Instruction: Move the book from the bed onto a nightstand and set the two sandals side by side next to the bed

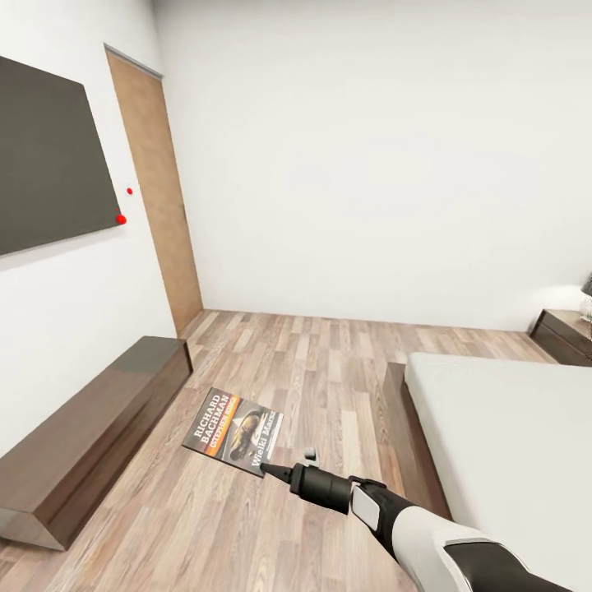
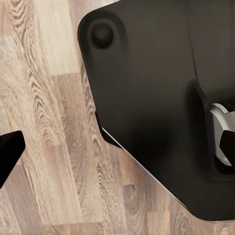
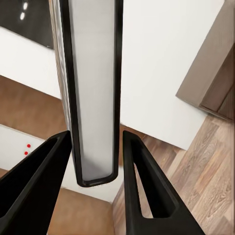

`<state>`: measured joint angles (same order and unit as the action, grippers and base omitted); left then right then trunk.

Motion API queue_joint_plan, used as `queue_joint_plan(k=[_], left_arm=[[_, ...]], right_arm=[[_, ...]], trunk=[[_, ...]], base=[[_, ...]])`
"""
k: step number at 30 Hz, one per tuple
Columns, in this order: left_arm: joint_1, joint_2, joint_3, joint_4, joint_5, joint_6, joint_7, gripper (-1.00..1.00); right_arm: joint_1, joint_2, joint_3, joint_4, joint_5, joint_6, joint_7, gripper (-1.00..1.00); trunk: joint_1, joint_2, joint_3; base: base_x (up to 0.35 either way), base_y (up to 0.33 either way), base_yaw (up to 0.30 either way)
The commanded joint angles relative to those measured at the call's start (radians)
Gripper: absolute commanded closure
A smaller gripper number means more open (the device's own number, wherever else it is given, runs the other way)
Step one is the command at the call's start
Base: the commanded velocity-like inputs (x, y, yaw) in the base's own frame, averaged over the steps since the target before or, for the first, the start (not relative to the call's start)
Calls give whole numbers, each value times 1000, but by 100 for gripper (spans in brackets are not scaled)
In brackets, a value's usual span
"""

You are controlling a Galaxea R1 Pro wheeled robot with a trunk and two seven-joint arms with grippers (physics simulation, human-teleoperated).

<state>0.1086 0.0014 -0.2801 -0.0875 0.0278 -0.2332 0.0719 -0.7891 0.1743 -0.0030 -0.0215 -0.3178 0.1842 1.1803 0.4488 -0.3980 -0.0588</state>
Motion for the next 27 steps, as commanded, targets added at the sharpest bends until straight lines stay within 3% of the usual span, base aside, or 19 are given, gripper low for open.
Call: queue_joint_plan(k=[1, 27], left_arm=[[0, 0, -10, -1, 3, -2, 6, -100], [0, 0, -19, -1, 3, -2, 6, -100]], right_arm=[[-1, 0, -6, 0, -6, 11, 2, 100], [-1, 0, -6, -1, -6, 11, 2, 100]], trunk=[[1, -2, -2], [1, -2, -3]], base=[[337, 0, -74], [336, 0, -23]])
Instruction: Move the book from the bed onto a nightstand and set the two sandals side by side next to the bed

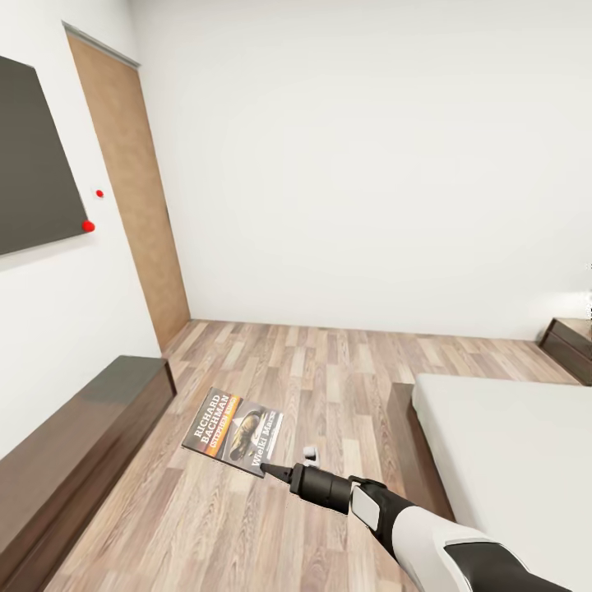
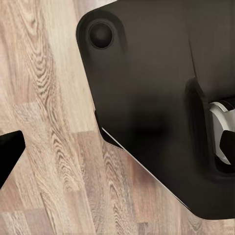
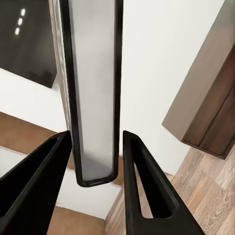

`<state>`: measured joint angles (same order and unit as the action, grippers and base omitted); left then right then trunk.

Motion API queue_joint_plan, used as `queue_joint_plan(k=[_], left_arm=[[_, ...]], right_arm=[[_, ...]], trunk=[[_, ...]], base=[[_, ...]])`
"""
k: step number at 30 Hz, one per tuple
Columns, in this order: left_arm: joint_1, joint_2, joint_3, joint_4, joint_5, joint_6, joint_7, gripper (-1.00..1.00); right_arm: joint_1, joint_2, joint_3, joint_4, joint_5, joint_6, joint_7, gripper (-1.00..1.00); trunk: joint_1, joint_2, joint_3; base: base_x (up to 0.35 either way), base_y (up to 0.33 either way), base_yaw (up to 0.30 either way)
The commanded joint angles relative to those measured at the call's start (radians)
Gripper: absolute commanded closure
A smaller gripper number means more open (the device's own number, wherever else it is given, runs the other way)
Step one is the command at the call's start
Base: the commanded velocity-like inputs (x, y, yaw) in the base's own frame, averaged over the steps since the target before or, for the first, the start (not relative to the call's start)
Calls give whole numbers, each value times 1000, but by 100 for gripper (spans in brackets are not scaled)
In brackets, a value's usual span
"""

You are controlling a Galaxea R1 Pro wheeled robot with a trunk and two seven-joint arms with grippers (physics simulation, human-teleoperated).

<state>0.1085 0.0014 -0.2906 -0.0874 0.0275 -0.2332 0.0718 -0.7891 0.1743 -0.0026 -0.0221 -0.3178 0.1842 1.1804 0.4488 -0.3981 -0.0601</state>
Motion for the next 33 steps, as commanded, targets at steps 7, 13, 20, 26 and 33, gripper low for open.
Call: queue_joint_plan(k=[7, 13, 20, 26, 33], left_arm=[[0, 0, -9, -2, 3, -2, 6, -100], [0, 0, -10, -1, 3, -2, 6, -100], [0, 0, -10, -1, 3, -2, 6, -100], [0, 0, -10, 0, 3, -3, 6, -100], [0, 0, -10, 0, 3, -3, 6, -100]], right_arm=[[-1, 0, -7, -1, -6, 11, 2, 100], [-1, 0, -7, -1, -6, 11, 2, 100], [-1, 0, -7, -1, -6, 11, 2, 100], [-1, 0, -7, -1, -6, 11, 2, 100], [4, 0, -7, -1, -5, 11, 1, 100]], trunk=[[1, -2, -2], [1, -2, -2], [1, -2, -2], [1, -2, -2], [1, -2, -2]], base=[[336, 0, -183], [336, 0, -133], [336, 0, -32], [336, 0, -6], [336, 0, -1]])
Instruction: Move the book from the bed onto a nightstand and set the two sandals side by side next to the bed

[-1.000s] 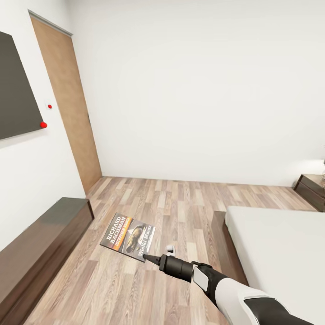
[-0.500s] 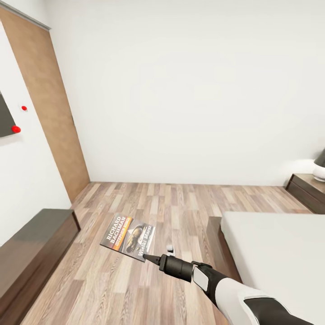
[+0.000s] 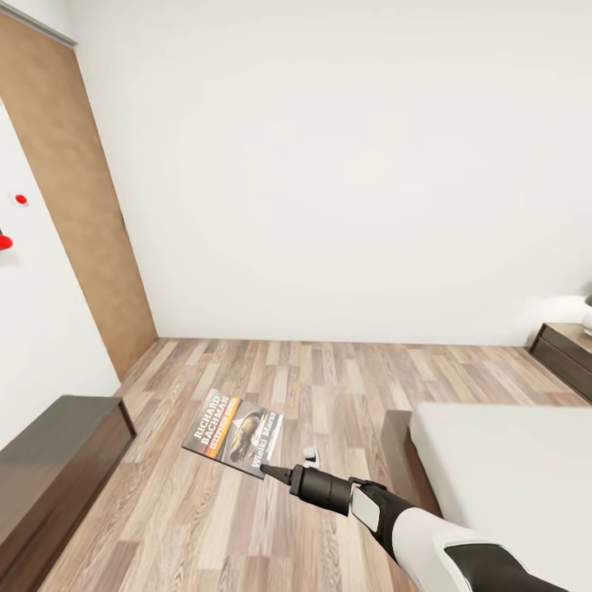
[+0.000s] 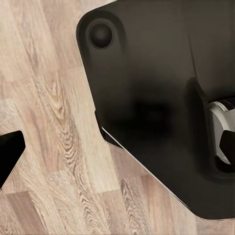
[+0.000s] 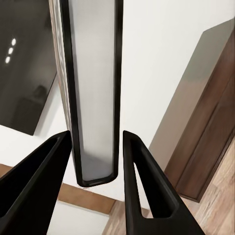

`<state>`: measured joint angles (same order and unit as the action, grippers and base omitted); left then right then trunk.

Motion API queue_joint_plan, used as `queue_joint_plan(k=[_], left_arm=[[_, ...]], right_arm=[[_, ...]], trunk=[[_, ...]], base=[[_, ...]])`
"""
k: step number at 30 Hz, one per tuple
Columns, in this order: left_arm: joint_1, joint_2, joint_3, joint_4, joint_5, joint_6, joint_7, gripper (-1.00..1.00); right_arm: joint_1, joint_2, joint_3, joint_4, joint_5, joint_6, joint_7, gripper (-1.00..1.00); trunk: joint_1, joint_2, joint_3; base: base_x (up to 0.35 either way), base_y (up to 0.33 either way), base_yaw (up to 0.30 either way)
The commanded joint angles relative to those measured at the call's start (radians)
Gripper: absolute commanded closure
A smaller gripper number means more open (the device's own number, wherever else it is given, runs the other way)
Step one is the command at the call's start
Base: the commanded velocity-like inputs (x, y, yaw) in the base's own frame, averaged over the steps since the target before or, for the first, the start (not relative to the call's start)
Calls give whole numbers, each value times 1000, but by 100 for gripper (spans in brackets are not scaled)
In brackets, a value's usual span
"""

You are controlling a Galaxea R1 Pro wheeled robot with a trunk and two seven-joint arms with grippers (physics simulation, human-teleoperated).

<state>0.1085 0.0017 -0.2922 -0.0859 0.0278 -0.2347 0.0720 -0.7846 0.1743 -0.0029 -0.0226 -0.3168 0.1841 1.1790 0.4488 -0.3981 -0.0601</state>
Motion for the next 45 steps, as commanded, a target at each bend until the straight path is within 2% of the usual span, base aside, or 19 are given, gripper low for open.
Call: queue_joint_plan(k=[1, 45], left_arm=[[0, 0, -8, -2, 3, -1, 6, -100], [0, 0, -8, -1, 3, -2, 6, -100]], right_arm=[[-1, 0, -6, 0, -6, 11, 2, 100], [1, 0, -6, 0, -6, 11, -2, 100]], trunk=[[1, -2, -2], [1, -2, -2]], base=[[336, 0, -1], [336, 0, 0]])
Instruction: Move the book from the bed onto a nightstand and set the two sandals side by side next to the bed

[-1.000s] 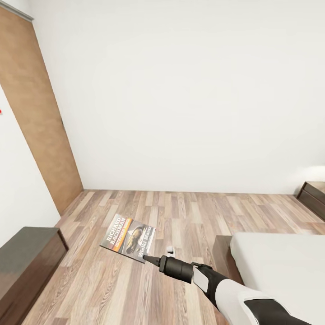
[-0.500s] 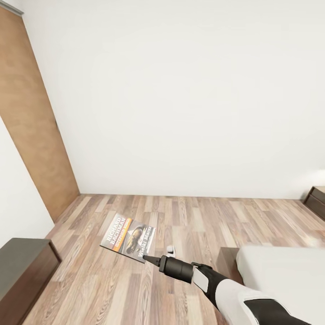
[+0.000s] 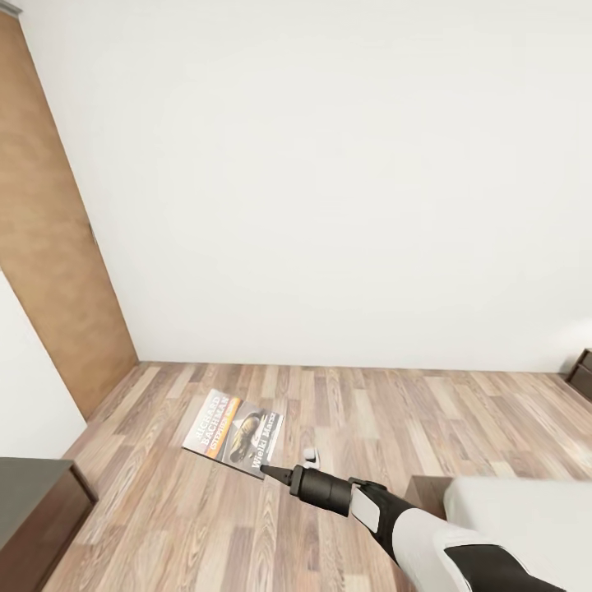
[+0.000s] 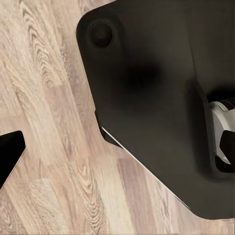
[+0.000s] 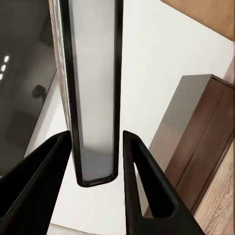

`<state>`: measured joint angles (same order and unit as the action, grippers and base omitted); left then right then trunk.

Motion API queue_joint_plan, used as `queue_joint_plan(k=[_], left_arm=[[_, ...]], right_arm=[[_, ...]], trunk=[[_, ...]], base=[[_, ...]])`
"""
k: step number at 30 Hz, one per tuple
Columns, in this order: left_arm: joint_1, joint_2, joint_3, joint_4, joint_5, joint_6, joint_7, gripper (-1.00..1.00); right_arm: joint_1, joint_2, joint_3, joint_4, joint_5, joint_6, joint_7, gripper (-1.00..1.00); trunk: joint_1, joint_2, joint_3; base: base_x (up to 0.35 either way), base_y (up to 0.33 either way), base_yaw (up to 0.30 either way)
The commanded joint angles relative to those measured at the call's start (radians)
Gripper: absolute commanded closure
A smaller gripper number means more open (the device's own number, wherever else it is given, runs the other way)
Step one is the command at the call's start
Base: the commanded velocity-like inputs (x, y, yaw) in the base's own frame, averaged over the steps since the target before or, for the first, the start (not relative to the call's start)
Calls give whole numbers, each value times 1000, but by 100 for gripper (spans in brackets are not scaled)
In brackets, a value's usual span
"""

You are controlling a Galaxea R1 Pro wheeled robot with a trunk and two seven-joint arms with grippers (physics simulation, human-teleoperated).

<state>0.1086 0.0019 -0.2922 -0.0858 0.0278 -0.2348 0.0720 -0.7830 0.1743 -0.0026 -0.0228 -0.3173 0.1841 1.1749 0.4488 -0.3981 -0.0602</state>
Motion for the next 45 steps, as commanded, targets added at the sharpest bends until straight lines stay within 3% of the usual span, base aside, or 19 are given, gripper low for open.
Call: queue_joint_plan(k=[1, 25, 45], left_arm=[[0, 0, -8, -2, 3, -1, 6, -100], [0, 1, -10, -2, 3, -1, 5, -100], [-1, 5, -9, -3, 3, -1, -2, -100]], right_arm=[[-1, 0, -7, 0, -6, 11, 2, 100], [1, 0, -7, 1, -6, 11, -2, 100], [65, 0, -7, 0, -1, 13, -1, 100]], trunk=[[1, -2, -2], [1, -2, -15], [1, -2, -16]], base=[[336, 0, 0], [336, 0, 0], [336, 73, 0]])
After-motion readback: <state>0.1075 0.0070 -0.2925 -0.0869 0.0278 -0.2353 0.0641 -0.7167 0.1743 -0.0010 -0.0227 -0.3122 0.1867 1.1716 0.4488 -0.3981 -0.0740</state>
